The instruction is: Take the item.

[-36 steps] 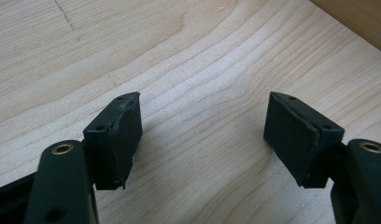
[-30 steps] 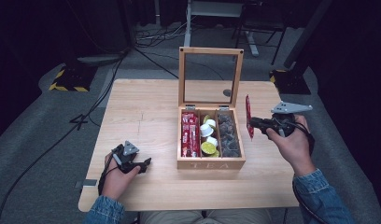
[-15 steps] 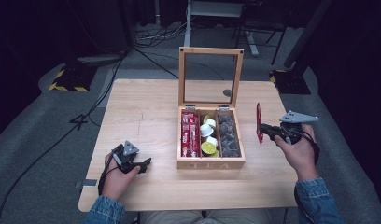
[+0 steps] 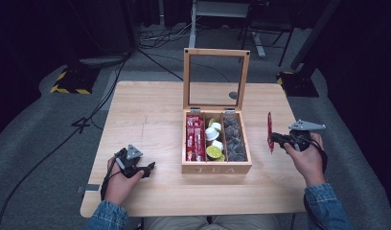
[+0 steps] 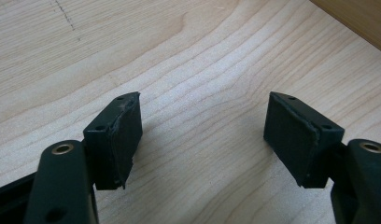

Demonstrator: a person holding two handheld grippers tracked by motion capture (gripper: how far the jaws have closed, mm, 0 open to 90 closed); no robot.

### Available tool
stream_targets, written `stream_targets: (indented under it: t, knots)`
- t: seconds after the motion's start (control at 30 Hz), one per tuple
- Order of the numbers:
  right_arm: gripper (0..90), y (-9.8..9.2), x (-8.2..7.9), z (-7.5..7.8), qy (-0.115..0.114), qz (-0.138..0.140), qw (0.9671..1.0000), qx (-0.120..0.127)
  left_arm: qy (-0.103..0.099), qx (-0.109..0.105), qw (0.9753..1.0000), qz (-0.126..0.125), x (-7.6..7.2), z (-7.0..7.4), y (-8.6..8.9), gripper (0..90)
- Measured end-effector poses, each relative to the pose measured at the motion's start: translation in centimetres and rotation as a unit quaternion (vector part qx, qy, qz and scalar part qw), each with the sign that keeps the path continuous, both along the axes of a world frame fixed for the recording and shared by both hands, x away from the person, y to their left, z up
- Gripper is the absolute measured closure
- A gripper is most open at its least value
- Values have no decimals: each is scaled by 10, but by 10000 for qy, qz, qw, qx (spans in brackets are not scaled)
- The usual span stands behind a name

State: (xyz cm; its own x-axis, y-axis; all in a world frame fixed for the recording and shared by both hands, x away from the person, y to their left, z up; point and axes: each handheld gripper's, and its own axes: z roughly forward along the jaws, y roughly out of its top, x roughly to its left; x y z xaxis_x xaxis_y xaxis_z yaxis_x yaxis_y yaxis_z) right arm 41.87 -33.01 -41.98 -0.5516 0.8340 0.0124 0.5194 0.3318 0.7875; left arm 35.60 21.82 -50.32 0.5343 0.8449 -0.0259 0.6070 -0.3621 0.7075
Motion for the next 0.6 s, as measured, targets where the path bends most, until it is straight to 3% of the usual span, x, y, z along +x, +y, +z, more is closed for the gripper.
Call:
stream_targets:
  t: [0.6]
  knots:
    - [848, -19, 10, -35, 641, -265, 9975, -163, -7, 5, 10000, -26, 6, 0, 2, 282]
